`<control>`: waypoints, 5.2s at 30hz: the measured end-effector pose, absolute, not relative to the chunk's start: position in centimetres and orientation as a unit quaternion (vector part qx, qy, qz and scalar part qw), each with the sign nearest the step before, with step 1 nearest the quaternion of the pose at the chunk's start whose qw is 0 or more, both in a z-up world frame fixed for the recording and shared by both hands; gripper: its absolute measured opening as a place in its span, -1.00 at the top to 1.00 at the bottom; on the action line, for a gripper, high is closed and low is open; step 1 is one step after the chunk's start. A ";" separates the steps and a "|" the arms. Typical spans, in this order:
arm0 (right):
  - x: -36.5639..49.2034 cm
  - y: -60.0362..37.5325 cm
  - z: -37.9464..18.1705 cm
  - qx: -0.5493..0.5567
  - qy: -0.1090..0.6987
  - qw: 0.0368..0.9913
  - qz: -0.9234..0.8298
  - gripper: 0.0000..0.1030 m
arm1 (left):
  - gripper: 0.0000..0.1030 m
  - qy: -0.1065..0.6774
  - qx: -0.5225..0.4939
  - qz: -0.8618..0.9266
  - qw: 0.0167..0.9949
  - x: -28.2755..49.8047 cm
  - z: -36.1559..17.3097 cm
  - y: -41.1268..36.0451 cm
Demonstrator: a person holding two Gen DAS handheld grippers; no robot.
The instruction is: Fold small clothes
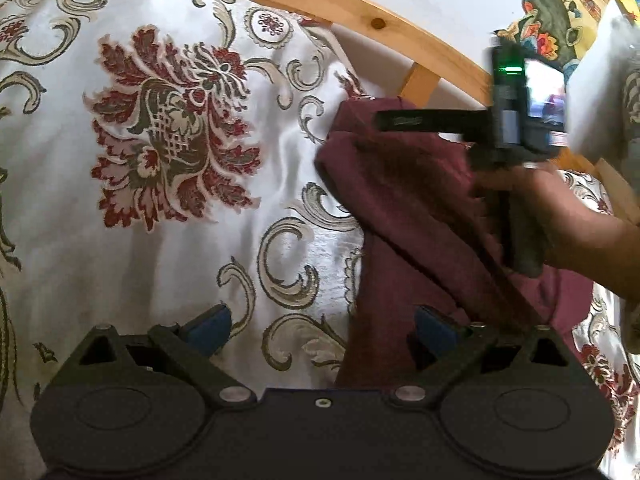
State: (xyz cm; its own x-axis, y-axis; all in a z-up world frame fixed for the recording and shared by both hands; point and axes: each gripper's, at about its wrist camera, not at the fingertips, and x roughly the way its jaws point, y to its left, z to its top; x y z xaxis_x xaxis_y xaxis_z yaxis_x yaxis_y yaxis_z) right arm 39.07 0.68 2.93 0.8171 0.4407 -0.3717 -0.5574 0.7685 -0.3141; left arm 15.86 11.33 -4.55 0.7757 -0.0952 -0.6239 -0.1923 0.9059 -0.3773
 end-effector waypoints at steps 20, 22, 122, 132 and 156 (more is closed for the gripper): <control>9.9 -24.8 -2.6 -0.243 0.212 0.910 0.260 -1.00 | -0.98 0.294 -0.075 -0.016 0.953 11.5 1.1 9.1; 8.0 -25.4 -3.4 -0.255 0.215 0.905 0.264 -1.00 | -0.98 0.282 -0.064 -0.008 0.957 10.5 2.0 8.9; 15.6 -28.1 8.4 -0.236 0.182 0.916 0.269 0.88 | 0.91 0.288 -0.008 -0.047 0.956 14.8 11.6 4.5; 25.5 -25.6 3.3 -0.232 0.225 0.910 0.258 0.86 | 0.91 0.358 0.013 -0.014 0.934 25.0 5.0 3.9; 25.6 -28.8 -0.6 -0.119 0.231 0.933 0.250 -0.99 | -0.81 0.362 -0.069 -0.027 0.929 24.3 2.8 6.6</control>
State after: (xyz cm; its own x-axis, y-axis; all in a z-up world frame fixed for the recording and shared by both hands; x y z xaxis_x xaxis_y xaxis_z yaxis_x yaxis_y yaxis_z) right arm 25.57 -28.79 -0.61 0.7683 0.4107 -0.4909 -0.5209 0.8469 -0.1067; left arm 24.32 6.61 2.80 0.7362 -0.1010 -0.6691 0.0010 0.9890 -0.1481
